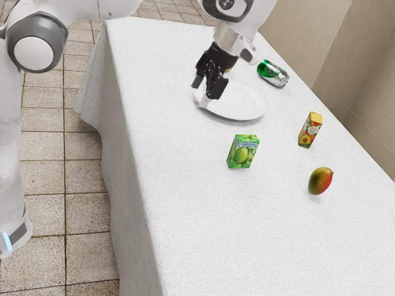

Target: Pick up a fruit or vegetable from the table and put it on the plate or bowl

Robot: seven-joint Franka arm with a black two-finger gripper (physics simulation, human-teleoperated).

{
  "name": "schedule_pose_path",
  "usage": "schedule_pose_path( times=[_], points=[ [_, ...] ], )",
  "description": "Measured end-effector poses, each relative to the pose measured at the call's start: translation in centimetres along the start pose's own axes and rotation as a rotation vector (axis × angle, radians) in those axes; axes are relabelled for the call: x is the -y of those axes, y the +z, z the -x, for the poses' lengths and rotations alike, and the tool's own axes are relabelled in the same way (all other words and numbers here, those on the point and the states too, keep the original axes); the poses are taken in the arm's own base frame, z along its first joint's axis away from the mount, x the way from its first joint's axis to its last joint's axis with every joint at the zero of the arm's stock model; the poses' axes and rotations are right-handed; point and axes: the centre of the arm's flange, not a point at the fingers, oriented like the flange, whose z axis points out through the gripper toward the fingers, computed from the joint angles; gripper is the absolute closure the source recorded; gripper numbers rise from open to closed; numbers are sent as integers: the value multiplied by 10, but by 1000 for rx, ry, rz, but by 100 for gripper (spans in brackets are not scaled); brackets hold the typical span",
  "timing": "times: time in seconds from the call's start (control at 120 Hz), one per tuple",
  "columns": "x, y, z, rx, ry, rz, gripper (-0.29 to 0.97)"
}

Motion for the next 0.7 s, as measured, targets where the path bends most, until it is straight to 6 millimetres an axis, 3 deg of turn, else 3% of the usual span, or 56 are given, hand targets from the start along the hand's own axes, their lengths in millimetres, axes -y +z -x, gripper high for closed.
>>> schedule_pose_path(
  times=[0.133,0.283,0.342,0.458,0.575,0.7],
  points=[
    [-1,-18,-25,-197,8,-6,0],
    [-1,-40,-37,-332,13,-8,0],
    [-17,-45,-48,-386,44,-5,0],
    [-77,-38,-80,-478,152,14,0],
    [-99,-30,-110,-584,188,37,0],
    [-95,-38,-121,-679,181,41,0]
  ],
)
